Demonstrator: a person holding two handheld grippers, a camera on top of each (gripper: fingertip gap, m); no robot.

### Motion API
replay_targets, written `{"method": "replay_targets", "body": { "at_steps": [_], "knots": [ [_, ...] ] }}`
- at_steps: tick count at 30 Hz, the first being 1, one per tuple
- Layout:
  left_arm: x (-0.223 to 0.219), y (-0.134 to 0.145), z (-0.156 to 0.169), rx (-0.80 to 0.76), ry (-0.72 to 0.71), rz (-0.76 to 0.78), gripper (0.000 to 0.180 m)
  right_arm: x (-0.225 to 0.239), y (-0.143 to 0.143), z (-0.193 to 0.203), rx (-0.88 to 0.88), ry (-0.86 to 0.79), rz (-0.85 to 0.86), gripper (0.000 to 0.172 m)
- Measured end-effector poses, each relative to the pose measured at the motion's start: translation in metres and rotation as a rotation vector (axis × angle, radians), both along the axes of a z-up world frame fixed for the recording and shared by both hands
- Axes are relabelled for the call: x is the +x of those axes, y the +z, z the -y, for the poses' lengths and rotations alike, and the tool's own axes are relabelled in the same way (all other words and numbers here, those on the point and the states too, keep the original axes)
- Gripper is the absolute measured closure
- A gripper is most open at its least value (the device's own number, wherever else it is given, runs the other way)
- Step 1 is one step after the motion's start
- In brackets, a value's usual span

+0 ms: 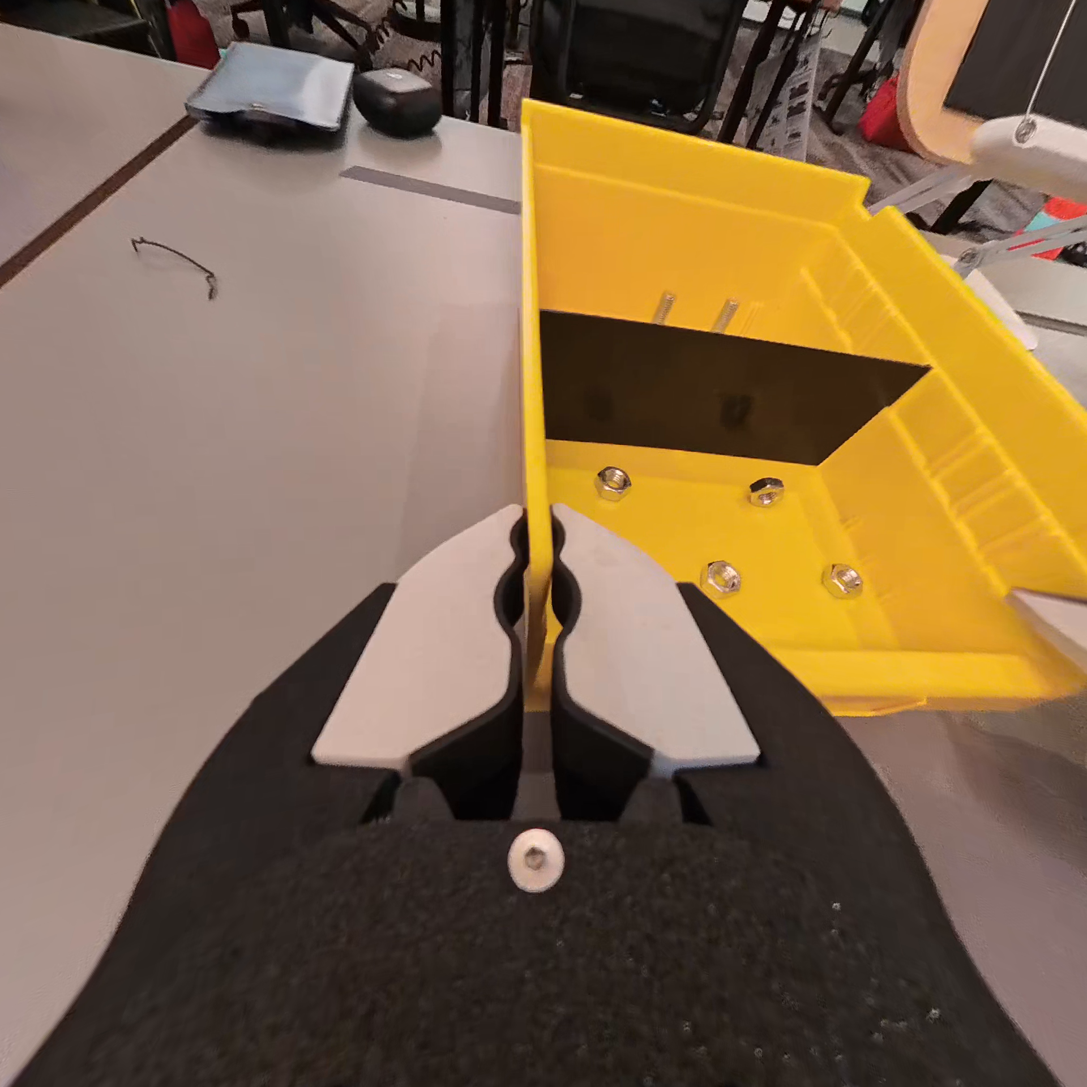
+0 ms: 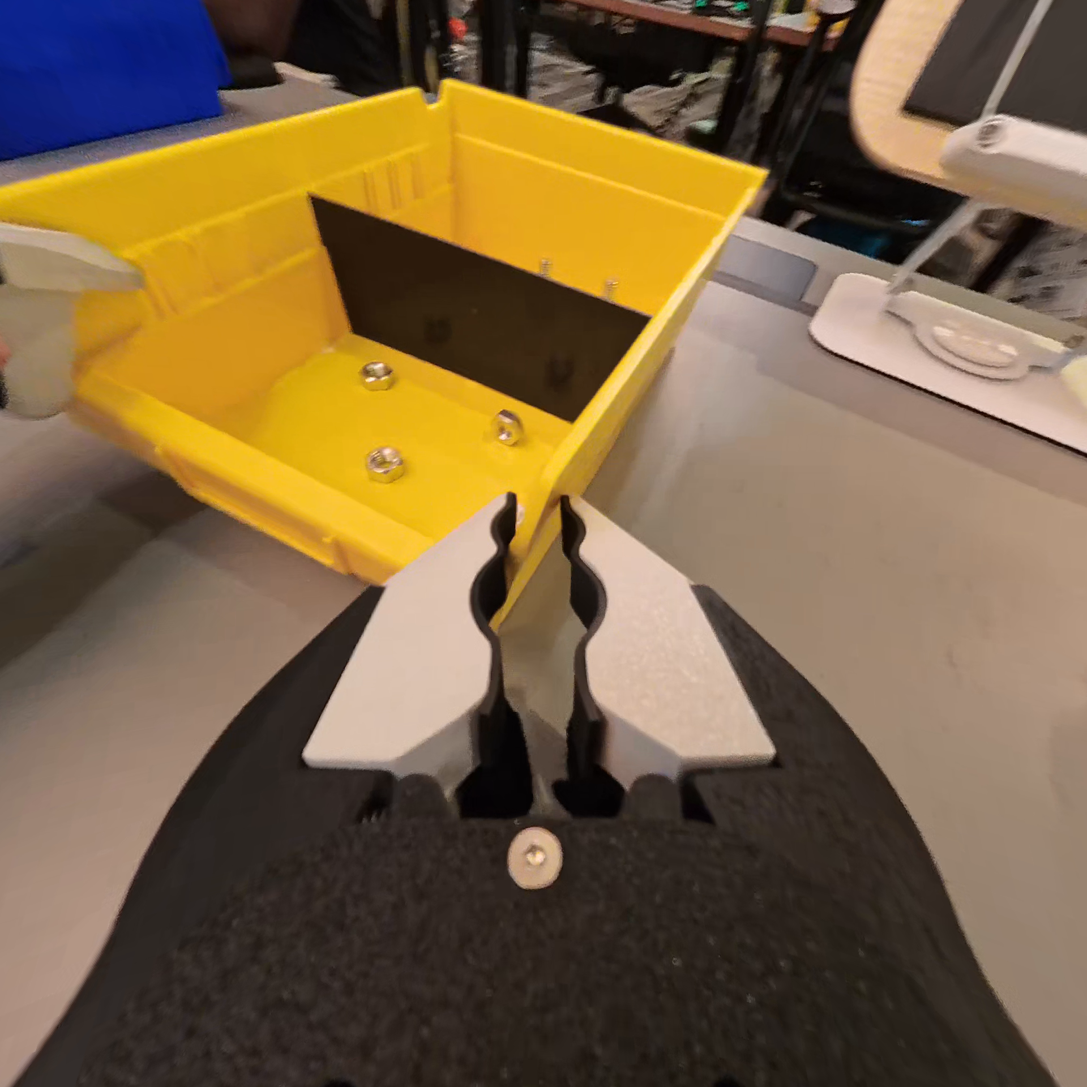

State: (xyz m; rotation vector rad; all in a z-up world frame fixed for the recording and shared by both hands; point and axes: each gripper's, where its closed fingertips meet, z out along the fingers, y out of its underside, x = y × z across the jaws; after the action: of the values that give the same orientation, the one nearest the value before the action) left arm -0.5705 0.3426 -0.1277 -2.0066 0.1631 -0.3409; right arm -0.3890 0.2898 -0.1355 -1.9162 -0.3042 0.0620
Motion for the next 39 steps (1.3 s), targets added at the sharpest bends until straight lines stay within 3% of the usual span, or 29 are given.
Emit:
{"method": "replay_targets", "body": {
  "at_steps": [2,4,6,12,15,18,23,26,32,39],
  "knots": [
    [0.002,0.003,0.002,0.014,-0.005,0.033,0.171,-0.009,-0.004,0.023,-0.074,0.167,-0.013,0.149],
    [0.008,0.016,0.004,0.06,-0.035,0.084,0.152,-0.015,-0.014,0.064,-0.224,0.383,-0.028,0.141],
    [0.005,0.026,0.005,0.086,-0.016,0.101,0.145,-0.007,-0.019,0.108,-0.333,0.567,-0.026,0.135],
    [-0.009,0.046,0.016,0.17,0.122,0.005,0.123,0.085,-0.016,0.174,-0.342,0.672,-0.105,0.137],
    [0.012,0.061,0.036,0.186,0.088,-0.031,0.123,0.14,-0.004,0.19,-0.324,0.589,-0.298,0.137],
    [0.053,0.053,0.058,0.137,-0.013,-0.035,0.125,0.202,0.019,0.188,-0.207,0.454,-0.443,0.134],
    [0.12,0.03,0.087,0.101,-0.208,0.017,0.129,0.336,0.036,0.165,0.027,0.016,-0.311,0.127],
    [0.139,0.023,0.086,0.131,-0.323,-0.026,0.126,0.39,0.044,0.159,0.144,-0.145,-0.256,0.127],
    [0.146,0.0,0.086,0.073,-0.383,-0.095,0.127,0.419,0.041,0.154,0.165,-0.231,-0.371,0.128],
    [0.137,-0.007,0.086,0.024,-0.339,-0.127,0.127,0.406,0.038,0.157,0.149,-0.197,-0.391,0.132]
  ]
}}
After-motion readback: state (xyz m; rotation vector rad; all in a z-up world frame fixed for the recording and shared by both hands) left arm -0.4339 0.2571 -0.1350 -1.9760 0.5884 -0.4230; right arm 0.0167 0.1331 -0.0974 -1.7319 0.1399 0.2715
